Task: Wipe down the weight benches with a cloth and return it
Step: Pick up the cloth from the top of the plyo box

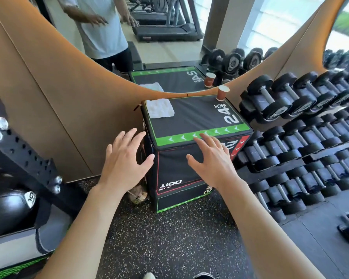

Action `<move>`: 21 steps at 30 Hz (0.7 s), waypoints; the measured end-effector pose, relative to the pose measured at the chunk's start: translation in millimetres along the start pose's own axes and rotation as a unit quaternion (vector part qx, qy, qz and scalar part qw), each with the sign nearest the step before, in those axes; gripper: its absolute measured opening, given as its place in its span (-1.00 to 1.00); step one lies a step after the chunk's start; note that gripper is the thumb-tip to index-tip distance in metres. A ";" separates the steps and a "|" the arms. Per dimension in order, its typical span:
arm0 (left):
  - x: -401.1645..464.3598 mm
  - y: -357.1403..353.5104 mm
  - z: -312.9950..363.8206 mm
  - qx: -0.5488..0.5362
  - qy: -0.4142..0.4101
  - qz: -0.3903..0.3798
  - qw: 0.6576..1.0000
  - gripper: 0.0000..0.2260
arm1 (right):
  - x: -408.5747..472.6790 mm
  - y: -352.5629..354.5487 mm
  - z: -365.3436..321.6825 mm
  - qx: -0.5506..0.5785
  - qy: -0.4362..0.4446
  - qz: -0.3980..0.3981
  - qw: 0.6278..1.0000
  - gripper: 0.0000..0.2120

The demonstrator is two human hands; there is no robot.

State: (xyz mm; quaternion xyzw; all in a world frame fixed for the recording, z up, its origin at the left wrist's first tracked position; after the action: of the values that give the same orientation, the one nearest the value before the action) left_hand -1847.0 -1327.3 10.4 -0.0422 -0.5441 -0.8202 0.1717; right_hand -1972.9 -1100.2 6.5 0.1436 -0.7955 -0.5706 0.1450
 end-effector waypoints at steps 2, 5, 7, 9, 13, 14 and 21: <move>15.6 -1.6 -7.7 -0.004 0.002 0.004 1.000 -0.38 | 19.3 -1.1 -2.5 0.003 0.004 0.002 1.000 -0.37; 39.4 -7.7 -16.8 -0.002 0.004 0.006 1.000 -0.39 | 50.0 -6.4 -2.8 0.008 0.010 0.001 1.000 -0.36; 54.0 -14.4 -21.4 0.001 0.006 0.003 1.000 -0.39 | 69.1 -12.2 -0.8 0.016 0.014 -0.001 1.000 -0.36; 70.2 -21.3 -24.4 0.005 0.011 0.003 1.000 -0.39 | 89.4 -18.0 2.8 0.025 0.020 -0.005 0.999 -0.36; 114.5 -35.6 -27.5 0.024 0.018 0.005 1.000 -0.40 | 143.1 -27.3 15.2 0.033 0.036 -0.012 0.999 -0.35; 126.9 -39.7 -28.1 0.031 0.021 0.006 0.999 -0.39 | 158.8 -29.9 18.9 0.036 0.040 -0.013 0.998 -0.35; 203.7 -76.5 -28.3 0.060 0.070 -0.010 0.996 -0.38 | 267.9 -52.8 43.4 0.066 0.077 -0.044 0.994 -0.36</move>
State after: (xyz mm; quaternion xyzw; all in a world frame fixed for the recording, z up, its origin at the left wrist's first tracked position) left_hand -2059.7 -1374.3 -16.0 0.0307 -0.5790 -0.7889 0.2037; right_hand -2232.3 -1184.4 -39.0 0.2314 -0.8106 -0.5102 0.1708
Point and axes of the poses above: each hand's wrist, its own x-axis towards the middle knuckle, its own y-axis out of the back of the hand, z = x × y, the point moved 5 cm from there along x, towards the middle knuckle, and after that the axes turned 9 degrees about -y, right-handed, at the moved point
